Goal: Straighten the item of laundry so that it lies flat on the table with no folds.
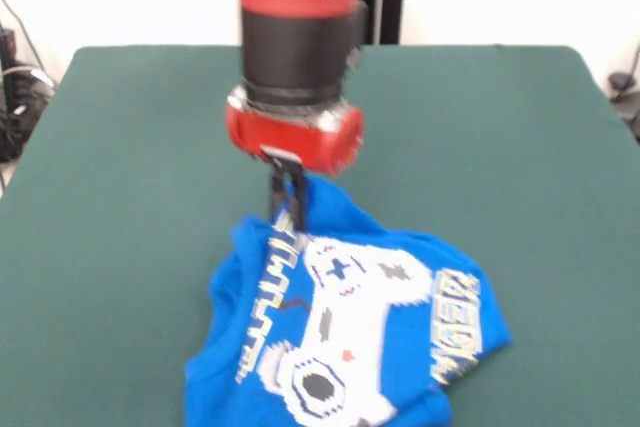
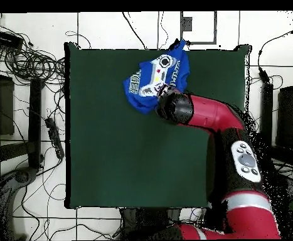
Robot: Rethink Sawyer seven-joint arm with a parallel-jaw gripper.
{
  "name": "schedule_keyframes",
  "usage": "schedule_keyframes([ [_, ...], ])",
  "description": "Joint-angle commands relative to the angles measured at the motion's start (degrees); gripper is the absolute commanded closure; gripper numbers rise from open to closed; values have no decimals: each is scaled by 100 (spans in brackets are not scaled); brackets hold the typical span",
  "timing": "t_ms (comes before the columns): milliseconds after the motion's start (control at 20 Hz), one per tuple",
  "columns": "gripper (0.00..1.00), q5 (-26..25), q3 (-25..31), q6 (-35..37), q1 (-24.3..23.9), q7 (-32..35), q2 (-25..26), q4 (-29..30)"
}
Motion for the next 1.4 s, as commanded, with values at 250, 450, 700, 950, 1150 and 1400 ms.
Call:
schedule_keyframes([
  [250, 100, -88, 1099, 238, -1262, -651, -1153, 2030],
  [450, 100, -211, 1237, 173, -1509, -603, -1221, 2197],
  [700, 100, -199, 1166, -46, -1452, -171, -1336, 2412],
  [950, 100, -129, 1023, -287, -1283, 237, -1307, 2489],
  [1150, 100, -164, 896, -519, -1154, 365, -1270, 2483],
  [1400, 0, -240, 765, -916, -1022, 453, -1246, 2455],
])
